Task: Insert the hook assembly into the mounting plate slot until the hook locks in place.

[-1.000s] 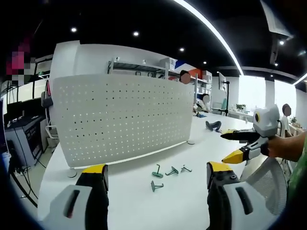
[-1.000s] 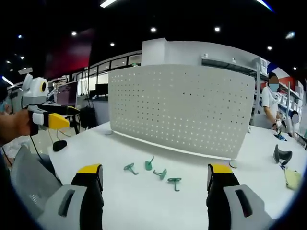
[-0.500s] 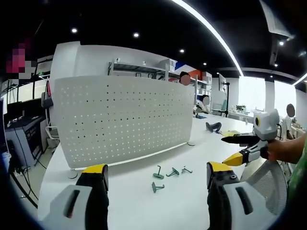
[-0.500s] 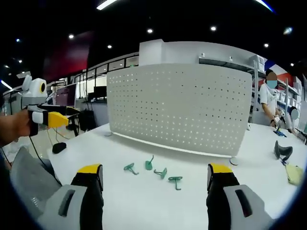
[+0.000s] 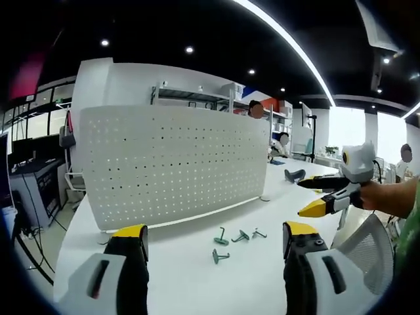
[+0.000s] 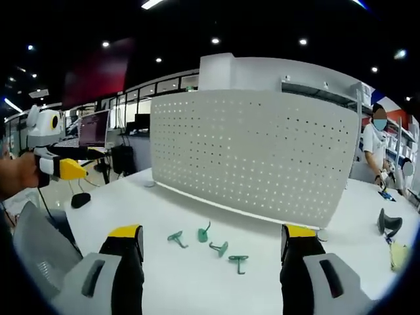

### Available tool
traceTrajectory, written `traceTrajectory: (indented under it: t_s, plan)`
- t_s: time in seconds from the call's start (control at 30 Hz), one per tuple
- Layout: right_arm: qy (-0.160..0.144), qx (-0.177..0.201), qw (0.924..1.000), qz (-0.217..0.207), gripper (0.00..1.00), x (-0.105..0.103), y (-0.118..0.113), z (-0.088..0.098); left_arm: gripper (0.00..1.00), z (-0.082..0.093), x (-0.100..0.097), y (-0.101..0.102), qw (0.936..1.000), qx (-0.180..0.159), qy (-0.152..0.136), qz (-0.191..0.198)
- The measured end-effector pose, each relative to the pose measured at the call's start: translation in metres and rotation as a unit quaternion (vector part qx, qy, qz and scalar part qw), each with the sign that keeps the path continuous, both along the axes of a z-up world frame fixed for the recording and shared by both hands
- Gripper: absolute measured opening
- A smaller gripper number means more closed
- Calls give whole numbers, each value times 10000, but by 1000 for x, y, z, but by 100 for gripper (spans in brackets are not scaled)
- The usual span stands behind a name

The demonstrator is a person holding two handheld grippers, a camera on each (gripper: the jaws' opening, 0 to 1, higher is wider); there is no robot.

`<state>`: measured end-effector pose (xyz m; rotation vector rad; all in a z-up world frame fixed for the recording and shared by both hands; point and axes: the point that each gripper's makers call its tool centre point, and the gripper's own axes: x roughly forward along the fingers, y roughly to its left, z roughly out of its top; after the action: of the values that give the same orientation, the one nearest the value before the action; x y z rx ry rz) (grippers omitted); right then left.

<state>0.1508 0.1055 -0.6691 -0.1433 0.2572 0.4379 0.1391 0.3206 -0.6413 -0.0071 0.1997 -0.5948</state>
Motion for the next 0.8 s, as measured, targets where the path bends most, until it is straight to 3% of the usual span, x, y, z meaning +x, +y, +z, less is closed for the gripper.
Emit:
traceTrajectory:
  t_s: [0.8]
  plan:
    - [30,-189,9994,305,88,39,25,0,88,9,-4,58,9986,15,-140,513]
